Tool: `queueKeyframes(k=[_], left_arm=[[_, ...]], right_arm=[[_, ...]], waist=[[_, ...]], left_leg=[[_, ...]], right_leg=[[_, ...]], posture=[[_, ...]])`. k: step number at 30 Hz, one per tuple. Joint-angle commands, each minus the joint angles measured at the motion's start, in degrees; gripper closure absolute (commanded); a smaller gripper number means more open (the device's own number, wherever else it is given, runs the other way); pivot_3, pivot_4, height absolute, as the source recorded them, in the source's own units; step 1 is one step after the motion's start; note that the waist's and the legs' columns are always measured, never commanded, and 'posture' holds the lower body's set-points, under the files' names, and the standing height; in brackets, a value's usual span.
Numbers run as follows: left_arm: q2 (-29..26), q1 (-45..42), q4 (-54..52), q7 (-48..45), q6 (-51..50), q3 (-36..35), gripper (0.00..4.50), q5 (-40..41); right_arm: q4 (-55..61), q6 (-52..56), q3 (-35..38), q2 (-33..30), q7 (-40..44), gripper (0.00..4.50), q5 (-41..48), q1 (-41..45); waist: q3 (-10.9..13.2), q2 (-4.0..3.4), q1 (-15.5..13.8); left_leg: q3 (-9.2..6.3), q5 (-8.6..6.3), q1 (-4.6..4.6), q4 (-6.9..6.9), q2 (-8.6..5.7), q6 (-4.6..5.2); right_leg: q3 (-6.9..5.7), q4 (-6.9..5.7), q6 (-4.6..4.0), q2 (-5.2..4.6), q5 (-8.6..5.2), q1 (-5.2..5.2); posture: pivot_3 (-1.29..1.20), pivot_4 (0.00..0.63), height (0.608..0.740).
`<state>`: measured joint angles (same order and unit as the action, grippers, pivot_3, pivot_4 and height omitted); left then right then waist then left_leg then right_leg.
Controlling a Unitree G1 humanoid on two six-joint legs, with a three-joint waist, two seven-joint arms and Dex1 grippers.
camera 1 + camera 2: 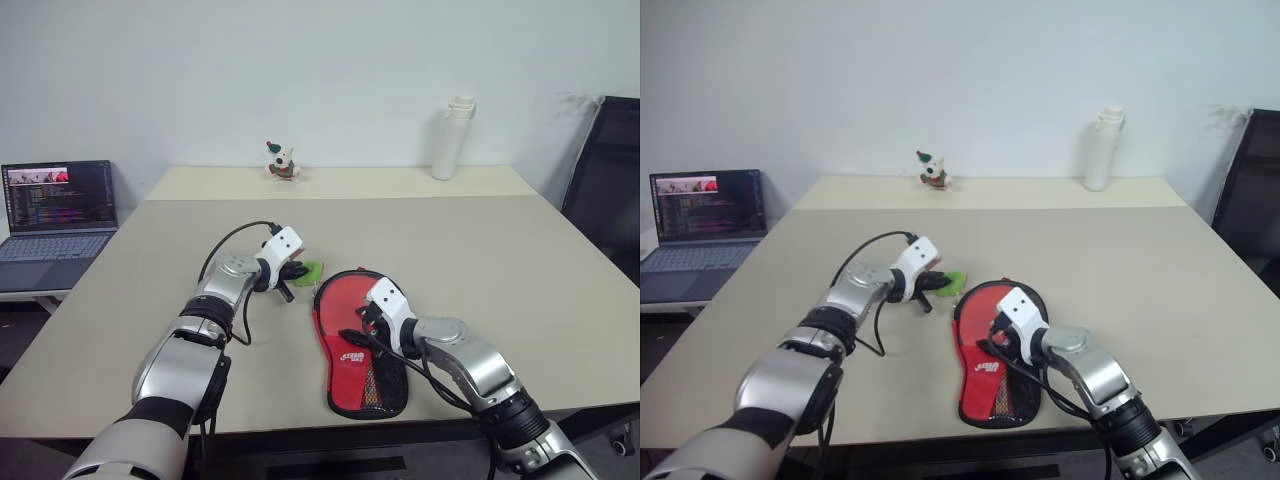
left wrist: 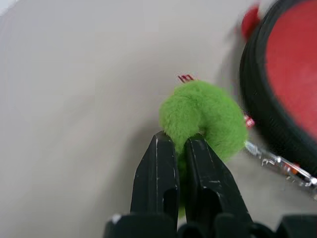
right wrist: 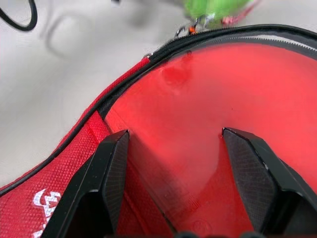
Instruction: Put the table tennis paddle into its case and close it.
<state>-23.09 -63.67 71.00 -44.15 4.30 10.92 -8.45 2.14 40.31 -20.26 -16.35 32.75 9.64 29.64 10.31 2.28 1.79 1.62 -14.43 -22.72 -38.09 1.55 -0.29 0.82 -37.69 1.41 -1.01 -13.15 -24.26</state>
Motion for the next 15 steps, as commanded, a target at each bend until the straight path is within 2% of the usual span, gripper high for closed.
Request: queueKeyframes(k=[1,9,15], left_arm=[[0.6,-3.9,2.5,5.4,2.5,0.4,4.46,-2.9],[4.2,-8.6,6.0,19.0,3.9,1.3,4.46,-9.0],[6.5,-9.8,6.9,24.0,4.9,3.3,4.46,-13.6]], right_arm=[[-2.3,2.0,-2.1,0.2,1.0,1.27,-0.7,-2.4],[-4.0,2.0,-3.2,-0.1,2.3,1.27,-1.8,-3.4],[-4.1,2.5,-4.2,0.3,3.0,1.27,-2.7,-4.6]], waist=[[0.0,0.06,0.0],[-0.1,0.21,-0.1],[-0.3,0.22,0.0]], left_leg=[[-0.01,0.0,-0.01,0.0,0.01,0.0],[-0.01,0.0,0.01,0.0,0.0,0.0],[0.02,0.0,0.04,0.02,-0.01,-0.01]], right_leg=[[-0.01,0.0,0.0,0.0,0.0,0.0],[-0.02,0.0,0.01,-0.01,0.0,0.01],[-0.02,0.0,0.01,-0.01,0.0,0.04]], posture=[[0.0,0.15,0.74],[0.0,0.15,0.74],[0.0,0.15,0.74]])
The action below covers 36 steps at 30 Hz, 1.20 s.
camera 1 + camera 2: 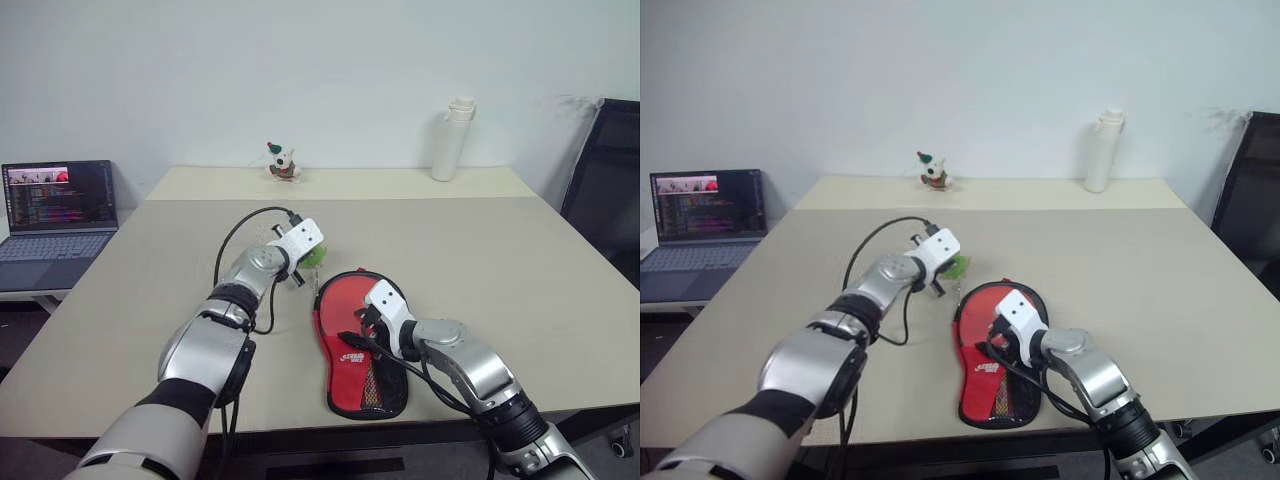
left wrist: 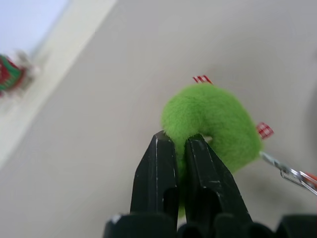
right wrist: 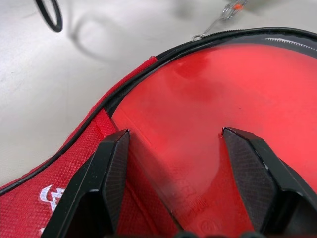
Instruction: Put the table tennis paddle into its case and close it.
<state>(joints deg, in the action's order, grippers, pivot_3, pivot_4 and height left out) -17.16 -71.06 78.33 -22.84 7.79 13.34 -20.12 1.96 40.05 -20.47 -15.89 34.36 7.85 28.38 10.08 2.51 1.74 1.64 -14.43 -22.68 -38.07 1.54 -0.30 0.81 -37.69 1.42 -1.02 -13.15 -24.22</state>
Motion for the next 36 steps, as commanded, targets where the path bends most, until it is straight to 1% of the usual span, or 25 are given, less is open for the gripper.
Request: queueKeyframes(k=[1,7,14,18,24,29,36], left_arm=[[1.1,-2.6,-0.3,3.6,1.9,2.0,4.46,-3.3],[4.2,-5.5,0.5,8.2,3.8,7.9,4.46,-10.8],[6.5,-10.3,1.0,11.3,6.2,12.0,4.46,-16.5],[8.7,-11.1,1.3,11.8,7.0,13.9,4.46,-18.7],[13.2,-11.3,1.4,11.1,8.6,16.1,4.46,-20.9],[17.0,-12.1,1.3,10.8,10.0,16.5,4.46,-21.2],[19.2,-15.1,1.3,12.5,10.1,15.8,4.46,-21.1]], right_arm=[[-3.6,3.0,-4.2,-0.1,1.4,1.27,-1.0,-3.7],[-0.5,5.2,-5.1,-0.6,1.4,1.27,-1.0,-6.9],[2.2,7.4,-6.1,-1.7,1.8,1.27,-0.9,-9.0],[3.8,8.7,-6.8,-1.4,1.3,1.27,-0.8,-10.0],[6.5,10.3,-7.5,-1.2,0.5,1.27,-0.6,-12.0],[8.1,11.1,-7.4,-1.9,0.0,1.27,-0.4,-13.4],[8.6,11.5,-6.9,-1.6,-0.9,1.27,-0.3,-14.0]], waist=[[0.0,0.0,0.0],[-0.1,0.04,-0.1],[-0.2,0.04,-0.1],[-0.2,0.04,-0.1],[-0.2,0.03,-0.1],[-0.2,0.02,-0.3],[-0.2,0.0,-0.4]], left_leg=[[0.01,0.0,0.01,0.0,0.0,0.0],[0.02,0.0,0.03,0.01,-0.01,-0.01],[0.04,0.0,0.06,0.01,-0.04,-0.01],[0.06,-0.01,0.04,0.01,-0.03,-0.01],[0.06,-0.01,0.03,0.02,-0.03,-0.01],[0.05,-0.01,0.01,0.02,-0.04,-0.01],[0.03,-0.01,-0.03,0.02,-0.05,-0.01]], right_leg=[[0.0,0.0,0.0,0.0,0.0,0.0],[-0.01,0.02,0.0,0.0,0.0,0.06],[-0.02,0.02,0.01,0.0,-0.01,0.08],[-0.02,0.04,0.02,-0.01,-0.01,0.08],[-0.02,0.05,0.02,-0.01,-0.02,0.08],[-0.03,0.08,0.04,-0.03,-0.03,0.09],[-0.07,0.15,0.05,-0.04,-0.04,0.09]], posture=[[0.0,0.15,0.74],[0.0,0.15,0.74],[0.0,0.15,0.74],[0.0,0.15,0.74],[0.0,0.15,0.74],[0.0,0.15,0.74],[0.0,0.15,0.74]])
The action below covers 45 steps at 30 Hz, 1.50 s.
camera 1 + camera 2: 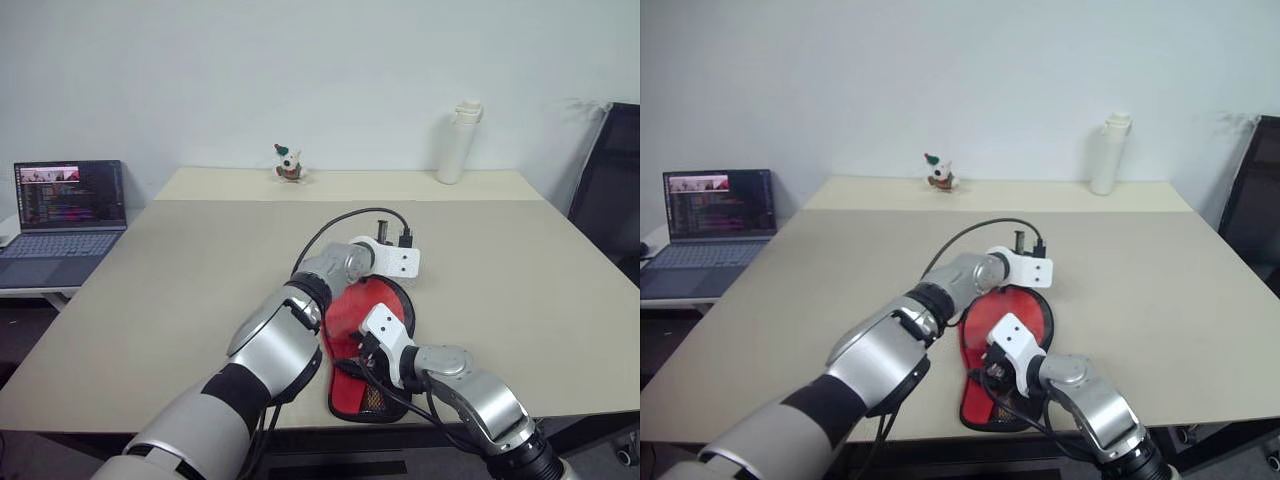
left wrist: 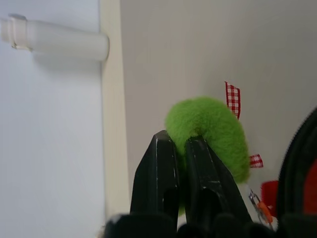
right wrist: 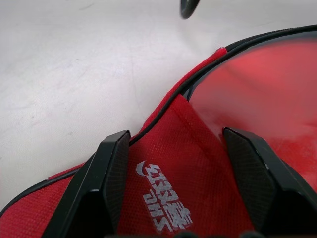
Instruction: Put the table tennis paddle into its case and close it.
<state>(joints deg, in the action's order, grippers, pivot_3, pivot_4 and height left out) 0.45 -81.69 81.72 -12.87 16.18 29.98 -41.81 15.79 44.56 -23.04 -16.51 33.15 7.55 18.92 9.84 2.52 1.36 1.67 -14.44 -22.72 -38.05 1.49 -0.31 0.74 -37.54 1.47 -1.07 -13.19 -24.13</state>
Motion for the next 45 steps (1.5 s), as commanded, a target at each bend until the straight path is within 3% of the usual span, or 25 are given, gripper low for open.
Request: queueKeyframes(k=[1,9,17,21,30,37,45], left_arm=[[1.6,-4.7,-2.1,3.0,1.7,-0.7,4.46,0.5],[2.8,-4.7,-2.1,4.0,2.8,-0.6,4.46,0.5],[4.3,-2.2,-2.2,-3.4,4.9,-3.1,4.46,3.8],[4.7,-0.7,-2.3,-8.1,5.5,-4.3,3.24,5.4],[4.4,1.1,-3.0,-16.0,5.2,-10.2,0.03,12.0],[1.4,1.2,-3.8,-19.8,4.5,-15.2,0.03,17.0],[-2.7,3.7,-3.9,-41.5,5.2,-12.5,0.03,16.1]], right_arm=[[-5.2,7.0,-4.3,-0.9,0.2,1.27,0.0,-4.6],[-5.3,6.8,-4.5,-1.0,-0.1,1.27,0.2,-4.6],[-6.2,6.2,-3.6,-0.6,-0.6,1.27,0.2,-4.2],[-6.5,6.3,-3.4,-0.2,-0.7,1.27,0.2,-3.5],[-8.1,6.0,-2.4,0.4,-0.2,1.27,0.3,-1.3],[-7.3,7.4,-0.3,0.2,1.3,1.27,2.0,0.5],[-8.3,6.6,0.0,-1.0,2.5,1.27,2.5,1.4]], waist=[[0.0,-0.01,0.0],[0.0,-0.03,0.0],[0.0,-0.07,0.0],[-0.1,-0.09,0.1],[-0.2,-0.24,0.2],[-0.2,-0.24,0.3],[-0.2,-0.25,0.3]], left_leg=[[0.0,0.0,0.0,0.0,0.0,0.0],[0.0,0.0,0.0,0.03,0.0,0.0],[0.0,0.0,0.0,0.03,-0.01,0.0],[0.01,0.0,0.0,0.03,-0.01,0.0],[0.01,0.0,0.06,0.03,-0.02,0.01],[0.01,0.0,0.14,0.0,-0.02,0.01],[0.04,0.0,0.13,0.01,-0.05,0.01]], right_leg=[[0.0,0.01,0.0,0.0,0.0,0.0],[-0.01,0.04,0.0,0.0,0.0,0.0],[0.0,0.04,0.0,0.0,0.0,0.0],[0.0,0.04,0.0,0.0,0.0,0.0],[0.03,-0.01,0.0,0.03,0.0,0.02],[0.04,-0.1,0.0,0.04,0.0,0.05],[0.05,-0.09,-0.01,0.05,0.0,0.05]], posture=[[0.0,0.15,0.74],[0.0,0.15,0.74],[0.0,0.15,0.74],[0.0,0.15,0.74],[0.0,0.15,0.74],[0.0,0.15,0.74],[0.0,0.15,0.74]])
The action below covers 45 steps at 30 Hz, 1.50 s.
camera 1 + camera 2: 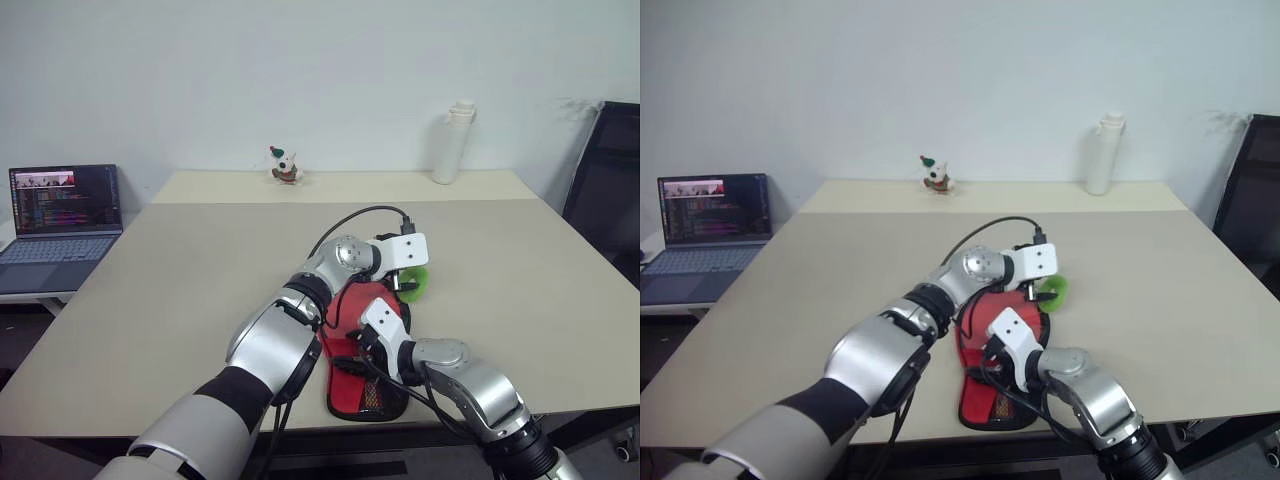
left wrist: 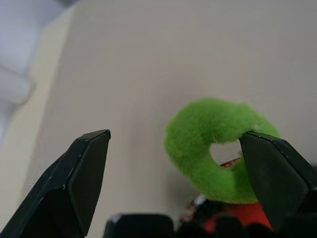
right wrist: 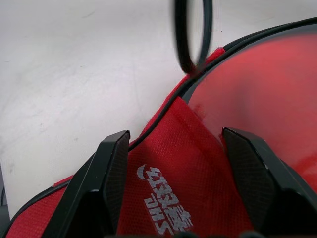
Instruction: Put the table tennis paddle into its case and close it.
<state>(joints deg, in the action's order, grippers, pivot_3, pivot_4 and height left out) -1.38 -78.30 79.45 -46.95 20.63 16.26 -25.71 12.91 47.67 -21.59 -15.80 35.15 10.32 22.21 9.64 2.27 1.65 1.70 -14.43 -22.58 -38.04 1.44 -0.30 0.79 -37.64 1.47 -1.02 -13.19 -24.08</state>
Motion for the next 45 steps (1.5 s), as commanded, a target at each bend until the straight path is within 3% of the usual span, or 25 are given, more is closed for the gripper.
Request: queueKeyframes(k=[1,5,9,14,16,21,30,36,39,45], left_arm=[[-1.2,0.5,-1.7,-9.9,0.9,1.7,0.03,-0.1],[-1.9,0.5,-2.2,-14.3,1.4,3.1,0.03,-0.7],[-2.3,-0.2,-2.4,-10.6,1.9,4.2,0.03,-1.7],[-2.1,-2.0,-2.6,-17.3,-3.9,-4.2,0.03,7.5],[-2.9,-2.2,-2.8,-18.4,-3.6,-4.0,0.03,7.2],[-7.0,-1.2,-2.5,-7.0,2.6,7.1,0.03,-4.8],[-6.5,-1.7,-2.5,0.3,10.8,5.4,0.03,-3.3],[-8.7,-2.3,-2.8,11.2,20.7,10.0,0.03,-8.9],[-9.3,-2.1,-2.0,10.7,18.0,8.1,0.03,-6.9],[-11.0,-0.6,-1.9,0.4,7.5,-3.9,0.03,5.6]], right_arm=[[-5.6,3.4,-1.4,-1.8,0.6,1.27,-0.3,-1.7],[-6.4,3.2,-1.3,-1.8,1.0,1.27,-0.5,-0.9],[-7.1,2.8,-1.5,-1.8,1.4,1.27,-0.8,-0.3],[-6.7,3.0,-0.7,-2.3,2.2,1.27,-0.4,0.4],[-6.9,3.0,-0.3,-2.4,2.4,1.27,-0.2,0.6],[-7.4,2.5,-0.1,-2.6,2.7,1.27,-0.3,0.8],[-8.0,2.0,0.1,-1.7,2.2,1.27,-0.7,1.2],[-8.1,1.8,0.7,-2.0,2.3,1.27,-0.7,1.2],[-7.9,1.8,1.1,-2.2,2.4,1.27,-0.6,1.4],[-0.7,4.6,4.9,-4.1,4.7,1.27,4.2,1.0]], waist=[[0.0,0.0,0.0],[0.0,0.01,0.0],[0.0,0.0,0.0],[0.0,0.0,0.0],[0.0,0.0,0.0],[0.0,-0.02,0.0],[0.0,-0.01,-0.1],[0.0,-0.02,-0.1],[0.0,-0.02,-0.1],[0.0,-0.03,-0.1]], left_leg=[[0.0,0.0,0.0,0.0,0.0,0.0],[-0.02,0.0,-0.03,-0.03,0.0,0.0],[-0.06,0.0,0.01,-0.04,0.03,0.0],[-0.07,0.0,0.01,-0.04,0.03,0.01],[-0.06,0.0,0.0,-0.04,0.03,0.01],[-0.11,0.0,0.05,-0.03,0.02,0.01],[-0.09,0.0,-0.01,-0.06,0.06,0.01],[-0.09,0.0,0.0,-0.04,0.08,0.01],[-0.04,0.0,-0.01,-0.05,0.07,0.0],[-0.03,0.0,-0.12,-0.05,0.07,0.0]], right_leg=[[0.0,0.0,0.0,0.0,0.0,0.0],[-0.01,-0.01,-0.01,0.0,0.0,0.0],[0.01,-0.02,0.0,0.0,0.0,0.02],[0.01,-0.06,0.0,0.01,0.0,0.0],[0.0,-0.05,0.0,0.01,0.0,0.0],[0.06,-0.05,0.0,0.02,0.0,0.01],[0.03,-0.04,0.01,-0.04,0.01,0.0],[0.05,-0.04,0.01,-0.03,0.01,0.0],[0.03,-0.04,0.01,-0.03,0.01,0.0],[-0.02,-0.02,0.0,-0.03,0.0,-0.07]], posture=[[0.0,0.15,0.74],[0.0,0.15,0.74],[0.0,0.15,0.74],[0.0,0.15,0.74],[0.0,0.15,0.74],[0.0,0.15,0.74],[0.0,0.15,0.74],[0.0,0.15,0.74],[0.0,0.15,0.74],[0.0,0.15,0.74]])
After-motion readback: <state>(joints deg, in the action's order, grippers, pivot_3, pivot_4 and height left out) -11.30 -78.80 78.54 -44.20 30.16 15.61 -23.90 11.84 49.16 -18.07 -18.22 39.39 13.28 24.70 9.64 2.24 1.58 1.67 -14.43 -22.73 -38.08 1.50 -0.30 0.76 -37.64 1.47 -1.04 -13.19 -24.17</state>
